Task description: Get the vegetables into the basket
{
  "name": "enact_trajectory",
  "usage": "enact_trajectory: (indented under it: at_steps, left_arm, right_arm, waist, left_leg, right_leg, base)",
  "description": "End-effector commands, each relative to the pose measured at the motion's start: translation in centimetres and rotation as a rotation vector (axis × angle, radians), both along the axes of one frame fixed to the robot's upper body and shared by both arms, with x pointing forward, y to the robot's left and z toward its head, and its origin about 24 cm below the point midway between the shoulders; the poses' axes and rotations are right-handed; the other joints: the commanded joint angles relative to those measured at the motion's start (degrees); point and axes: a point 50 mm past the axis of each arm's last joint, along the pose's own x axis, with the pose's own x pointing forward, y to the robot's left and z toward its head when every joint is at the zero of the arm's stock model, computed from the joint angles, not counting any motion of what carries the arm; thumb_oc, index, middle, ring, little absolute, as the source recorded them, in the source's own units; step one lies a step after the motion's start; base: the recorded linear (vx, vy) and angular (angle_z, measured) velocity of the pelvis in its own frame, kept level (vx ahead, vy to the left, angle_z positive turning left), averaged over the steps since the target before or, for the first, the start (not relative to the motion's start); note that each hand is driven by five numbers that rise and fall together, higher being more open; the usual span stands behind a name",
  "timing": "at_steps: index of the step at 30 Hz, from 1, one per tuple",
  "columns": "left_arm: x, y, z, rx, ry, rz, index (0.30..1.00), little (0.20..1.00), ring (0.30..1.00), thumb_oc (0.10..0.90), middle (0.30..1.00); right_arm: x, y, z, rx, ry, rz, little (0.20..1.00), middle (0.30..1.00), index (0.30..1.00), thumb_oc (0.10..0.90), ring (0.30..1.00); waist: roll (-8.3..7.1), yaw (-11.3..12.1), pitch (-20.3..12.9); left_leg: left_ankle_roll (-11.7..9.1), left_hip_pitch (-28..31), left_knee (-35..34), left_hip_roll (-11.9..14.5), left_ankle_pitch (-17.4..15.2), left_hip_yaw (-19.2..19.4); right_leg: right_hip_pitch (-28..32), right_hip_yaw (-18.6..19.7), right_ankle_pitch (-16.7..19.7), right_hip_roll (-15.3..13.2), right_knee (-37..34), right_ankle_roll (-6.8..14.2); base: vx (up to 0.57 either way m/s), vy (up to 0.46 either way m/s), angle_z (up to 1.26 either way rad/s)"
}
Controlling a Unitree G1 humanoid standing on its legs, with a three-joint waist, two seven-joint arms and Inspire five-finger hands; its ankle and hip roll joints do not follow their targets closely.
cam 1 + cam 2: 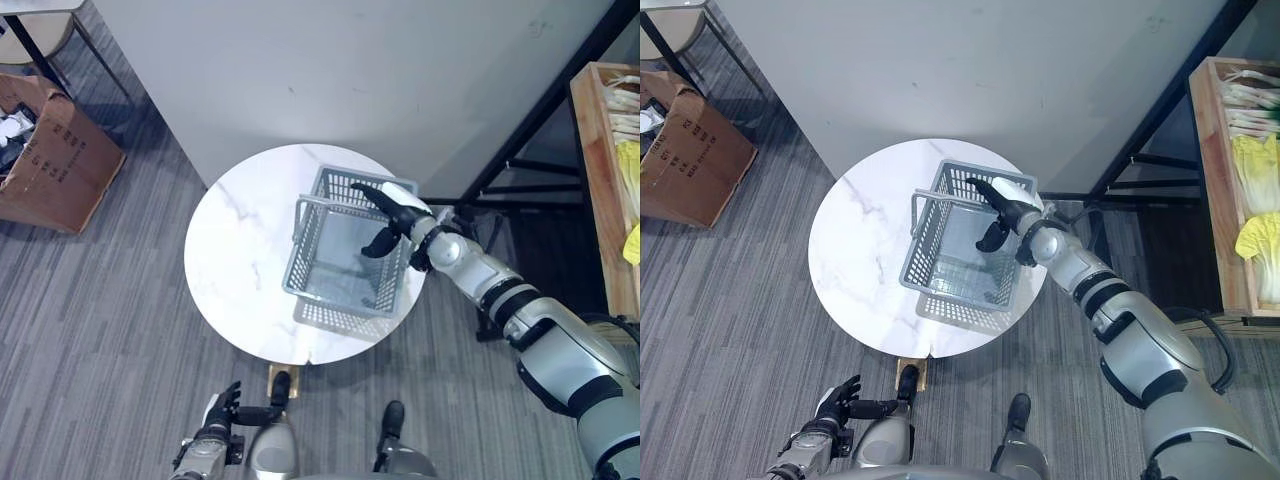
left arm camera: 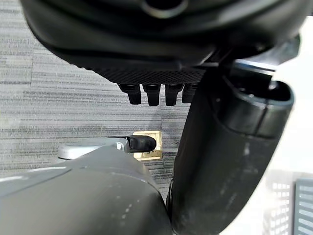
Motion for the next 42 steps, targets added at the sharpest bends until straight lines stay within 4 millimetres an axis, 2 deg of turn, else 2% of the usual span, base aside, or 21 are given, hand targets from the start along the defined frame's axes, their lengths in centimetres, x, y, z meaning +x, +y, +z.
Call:
enact_trajectory:
  at_steps: [1, 2, 4, 10, 15, 17, 21, 22, 23, 26, 27, 28, 33, 42]
  left_arm:
    - [-3.8, 3.3, -0.7, 0.152, 0.160, -0.035, 1.000, 1.000, 1.000, 0.900, 1.000]
    - [-3.6, 3.2, -0.7, 0.151, 0.153, -0.040, 1.000, 1.000, 1.000, 0.900, 1.000]
    - [-3.4, 3.0, -0.7, 0.151, 0.150, -0.051, 1.000, 1.000, 1.000, 0.900, 1.000]
    - [-3.2, 2.4, -0.7, 0.147, 0.143, -0.079, 1.000, 1.000, 1.000, 0.900, 1.000]
    - [-3.4, 2.3, -0.8, 0.138, 0.154, -0.088, 1.000, 1.000, 1.000, 0.900, 1.000]
    - [-4.0, 2.4, -1.0, 0.138, 0.179, -0.086, 1.000, 1.000, 1.000, 0.900, 1.000]
    - [-4.5, 2.9, -1.0, 0.140, 0.191, -0.058, 1.000, 1.000, 1.000, 0.900, 1.000]
    - [-4.5, 2.9, -1.0, 0.140, 0.191, -0.058, 1.000, 1.000, 1.000, 0.900, 1.000]
    - [-4.8, 3.1, -1.0, 0.136, 0.201, -0.049, 1.000, 1.000, 1.000, 0.900, 1.000]
    - [-5.0, 3.1, -1.1, 0.135, 0.207, -0.053, 1.000, 1.000, 1.000, 0.900, 1.000]
    - [-5.3, 3.2, -1.1, 0.135, 0.217, -0.050, 1.000, 1.000, 1.000, 0.900, 1.000]
    - [-5.6, 3.2, -1.2, 0.132, 0.223, -0.053, 1.000, 1.000, 1.000, 0.900, 1.000]
    - [-6.6, 3.2, -1.4, 0.113, 0.252, -0.043, 1.000, 1.000, 1.000, 0.900, 1.000]
    - [-8.2, 3.6, -1.6, 0.105, 0.295, 0.004, 1.000, 1.000, 1.000, 0.900, 1.000]
  right_arm:
    - [1.8, 1.5, 6.4, 0.031, -0.227, 0.015, 1.000, 1.000, 1.000, 0.900, 1.000]
    - [1.9, 1.2, 6.0, 0.018, -0.218, 0.000, 0.912, 0.912, 0.912, 0.837, 0.912]
    - [2.0, 0.6, 5.7, -0.011, -0.210, -0.027, 0.300, 0.300, 0.300, 0.400, 0.300]
    - [1.7, 0.2, 4.2, -0.060, -0.167, -0.029, 0.300, 0.300, 0.300, 0.400, 0.300]
    - [1.0, 0.3, 4.3, -0.101, -0.179, 0.038, 0.300, 0.300, 0.300, 0.400, 0.300]
    - [-0.2, 0.9, 5.2, -0.160, -0.232, 0.162, 0.300, 0.300, 0.300, 0.400, 0.300]
    - [-2.6, 0.8, 7.5, -0.186, -0.326, 0.290, 0.300, 0.300, 0.300, 0.400, 0.300]
    - [-2.6, 0.8, 7.5, -0.186, -0.326, 0.290, 0.300, 0.300, 0.300, 0.400, 0.300]
    - [-4.6, 0.0, 8.7, -0.159, -0.370, 0.348, 0.300, 0.300, 0.300, 0.400, 0.300]
    - [-5.2, -0.5, 9.2, -0.158, -0.387, 0.355, 0.300, 0.300, 0.300, 0.400, 0.300]
    - [-6.4, -1.3, 10.4, -0.132, -0.419, 0.371, 0.300, 0.300, 0.300, 0.400, 0.300]
    - [-6.9, -1.7, 10.8, -0.115, -0.423, 0.376, 0.300, 0.300, 0.300, 0.400, 0.300]
    - [-9.1, -3.2, 11.7, -0.104, -0.445, 0.391, 0.300, 0.300, 0.300, 0.400, 0.300]
    - [-11.7, -5.2, 11.5, -0.200, -0.493, 0.369, 0.300, 0.300, 0.300, 0.400, 0.300]
  waist:
    - [-3.48, 1.2, -0.6]
    - [-3.34, 1.3, -0.5]
    - [-3.09, 1.4, -0.5]
    - [-2.89, 1.4, -0.9]
    - [-3.31, 0.3, -1.4]
    - [-3.99, -1.4, -2.0]
    - [-4.33, -3.5, -3.0]
    - [-4.33, -3.5, -3.0]
    - [-4.36, -5.1, -3.8]
    - [-4.39, -5.4, -4.1]
    - [-4.35, -6.4, -4.5]
    - [-4.30, -6.8, -4.8]
    - [-4.05, -8.6, -5.8]
    - [-4.30, -10.8, -5.9]
  left_leg:
    - [-0.1, -2.0, 0.0, -1.3, 1.1, -1.6]
    - [-0.1, -2.2, 0.0, -1.4, 1.1, -1.9]
    - [0.0, -2.4, 0.0, -1.5, 1.1, -2.0]
    - [0.2, -2.0, 0.0, -1.7, 0.8, -1.9]
    - [0.2, -0.9, 0.0, -1.4, 0.2, -1.2]
    - [0.1, 0.8, 0.0, -0.9, -0.6, 0.0]
    - [-0.1, 2.4, 0.0, -0.3, -1.2, 1.2]
    - [-0.1, 2.4, 0.0, -0.3, -1.2, 1.2]
    - [-0.1, 3.8, 0.0, 0.1, -1.8, 2.2]
    - [-0.2, 4.2, 0.0, 0.2, -1.9, 2.4]
    - [-0.2, 5.0, 0.0, 0.5, -2.2, 3.1]
    - [-0.2, 5.4, 0.0, 0.7, -2.3, 3.6]
    - [-0.2, 7.4, 0.0, 1.1, -2.9, 5.2]
    - [0.4, 10.2, 0.9, 1.2, -4.1, 7.6]
  right_leg:
    - [-0.9, 3.1, 2.7, -4.4, 0.0, 3.0]
    - [-1.0, 3.0, 2.8, -4.5, 0.0, 3.1]
    - [-1.1, 2.8, 2.7, -4.6, 0.0, 3.1]
    - [-0.9, 3.0, 2.6, -4.8, 0.0, 3.1]
    - [-0.4, 3.6, 2.3, -4.7, 0.0, 3.2]
    - [0.1, 4.8, 2.0, -4.5, 0.0, 3.1]
    - [0.5, 5.6, 1.7, -4.3, 0.0, 3.2]
    - [0.5, 5.6, 1.7, -4.3, 0.0, 3.2]
    - [0.9, 6.3, 1.4, -4.1, 0.0, 3.2]
    - [1.1, 6.5, 1.3, -4.0, 0.0, 3.2]
    - [1.3, 7.3, 1.2, -3.8, 0.0, 3.2]
    - [1.3, 7.6, 1.1, -3.7, 0.0, 3.1]
    - [1.7, 8.9, 0.7, -3.1, 0.0, 3.1]
    - [2.6, 10.8, 0.3, -3.0, 0.3, 3.0]
  base:
    - [-0.01, 0.010, 0.07]
    - [0.00, 0.013, 0.07]
    - [0.01, 0.017, 0.11]
    - [0.01, 0.005, 0.02]
    - [0.01, 0.001, 0.00]
    - [0.05, 0.001, -0.06]
    - [0.04, -0.002, -0.23]
    - [0.07, 0.002, -0.17]
    - [0.06, -0.001, -0.19]
    - [0.05, -0.008, -0.24]
    - [0.05, -0.009, -0.23]
    - [0.07, -0.010, -0.27]
    - [0.04, -0.013, -0.22]
    - [0.04, 0.003, -0.11]
